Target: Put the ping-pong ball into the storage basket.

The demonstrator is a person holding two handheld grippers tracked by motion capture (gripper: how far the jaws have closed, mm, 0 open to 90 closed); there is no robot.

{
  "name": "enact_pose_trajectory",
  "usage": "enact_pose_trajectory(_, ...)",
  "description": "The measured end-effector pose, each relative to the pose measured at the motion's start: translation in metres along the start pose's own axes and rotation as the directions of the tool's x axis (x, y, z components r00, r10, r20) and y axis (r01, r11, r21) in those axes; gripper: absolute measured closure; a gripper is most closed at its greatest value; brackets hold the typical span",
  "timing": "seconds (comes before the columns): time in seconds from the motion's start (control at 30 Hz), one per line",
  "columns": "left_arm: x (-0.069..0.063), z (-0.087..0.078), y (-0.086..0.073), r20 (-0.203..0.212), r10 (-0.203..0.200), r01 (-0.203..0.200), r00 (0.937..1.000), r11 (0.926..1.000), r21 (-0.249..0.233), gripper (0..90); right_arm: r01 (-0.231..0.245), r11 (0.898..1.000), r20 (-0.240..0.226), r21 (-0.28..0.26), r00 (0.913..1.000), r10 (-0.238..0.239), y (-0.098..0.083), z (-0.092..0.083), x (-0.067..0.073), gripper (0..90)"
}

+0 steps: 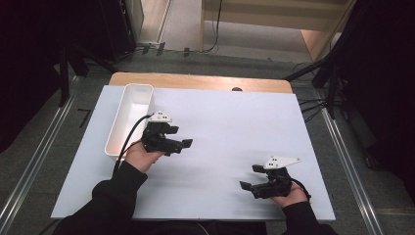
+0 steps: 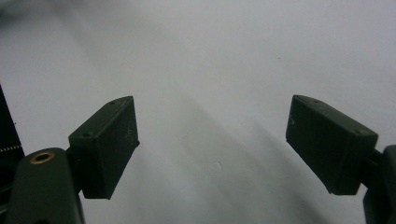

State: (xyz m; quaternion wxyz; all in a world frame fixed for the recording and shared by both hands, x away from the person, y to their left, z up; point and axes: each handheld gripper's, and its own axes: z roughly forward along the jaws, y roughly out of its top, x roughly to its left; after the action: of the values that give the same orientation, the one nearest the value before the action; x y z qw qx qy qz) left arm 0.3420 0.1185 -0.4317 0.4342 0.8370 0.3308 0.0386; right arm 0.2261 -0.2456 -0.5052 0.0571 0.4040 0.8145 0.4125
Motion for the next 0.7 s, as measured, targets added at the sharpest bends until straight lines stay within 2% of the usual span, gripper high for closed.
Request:
enact_pose_trajectory(0.13,-0.003,0.0,-0.007,-0.018,0.018,-0.018,0.9997,0.9998,0.001,22.8,0.012,1.0,-0.004,0.0,0.9999,-0.012,0.0,0.001,0.001,15.5)
enact_pose_trajectory(0.3,-0.004,0.002,-0.014,-0.021,0.036,-0.035,0.9992,0.9992,0.021,22.8,0.008,1.0,-0.003,0.003,1.0,-0.008,0.0,0.0,0.001,15.5)
enact_pose_trajectory(0.43,-0.004,-0.001,-0.018,-0.022,0.047,-0.047,0.9987,0.9988,0.013,22.8,0.005,1.0,-0.005,0.01,1.0,-0.005,0.0,0.001,0.001,15.5)
enact_pose_trajectory(0.7,-0.008,-0.004,-0.026,0.008,0.074,-0.074,0.9972,0.9968,0.029,22.8,0.006,1.0,-0.001,0.007,1.0,-0.006,0.0,-0.001,0.0,15.5)
